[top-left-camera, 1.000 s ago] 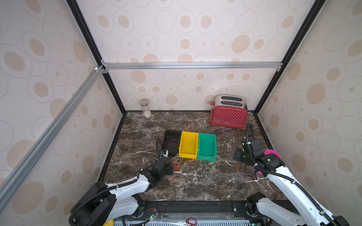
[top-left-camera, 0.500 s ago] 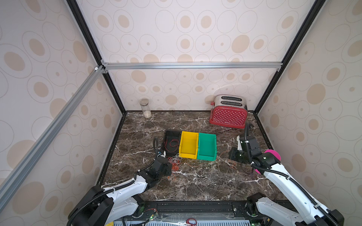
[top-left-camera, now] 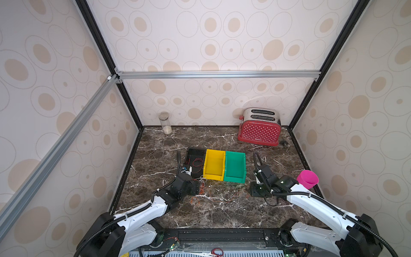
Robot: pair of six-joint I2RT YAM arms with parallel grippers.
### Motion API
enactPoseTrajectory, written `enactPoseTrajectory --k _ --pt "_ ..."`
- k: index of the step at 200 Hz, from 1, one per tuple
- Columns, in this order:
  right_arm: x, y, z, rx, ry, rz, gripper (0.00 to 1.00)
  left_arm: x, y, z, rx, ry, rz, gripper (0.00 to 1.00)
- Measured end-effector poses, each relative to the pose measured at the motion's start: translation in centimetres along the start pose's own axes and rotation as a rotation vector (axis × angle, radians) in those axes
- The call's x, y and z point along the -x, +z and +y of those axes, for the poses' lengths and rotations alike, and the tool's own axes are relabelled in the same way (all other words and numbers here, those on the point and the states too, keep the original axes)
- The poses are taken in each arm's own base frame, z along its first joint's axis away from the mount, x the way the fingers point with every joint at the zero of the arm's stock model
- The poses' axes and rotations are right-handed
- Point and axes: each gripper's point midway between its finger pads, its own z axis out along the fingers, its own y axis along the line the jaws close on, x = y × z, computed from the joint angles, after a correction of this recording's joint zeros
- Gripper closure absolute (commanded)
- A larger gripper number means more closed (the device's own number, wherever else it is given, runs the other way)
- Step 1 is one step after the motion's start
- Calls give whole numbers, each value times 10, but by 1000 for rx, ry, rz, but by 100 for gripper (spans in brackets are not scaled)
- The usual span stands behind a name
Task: Untangle and sort cables by color
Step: Untie the cable.
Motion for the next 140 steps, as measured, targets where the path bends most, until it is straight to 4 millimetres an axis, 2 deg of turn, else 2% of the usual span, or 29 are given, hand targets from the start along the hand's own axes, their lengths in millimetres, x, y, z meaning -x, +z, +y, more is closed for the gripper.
enactPoseTrajectory --k 21,42,62,82,109,140 --pt "5 -8 -3 -36 -17 -18 43 -10 11 -1 -1 41 50 22" --pt "17 -21 3 -18 -30 -66 44 -18 18 0 5 70 88 23" --pt "25 -31 21 47 -71 -113 44 -20 21 0 6 83 97 25" --pt "28 -34 52 169 -111 -130 45 -20 22 0 6 93 96 28" --pt "26 -20 95 299 -159 -106 44 -20 24 -1 -1 94 98 29" --pt "5 17 140 364 -237 -2 45 -19 25 -3 -18 89 96 29"
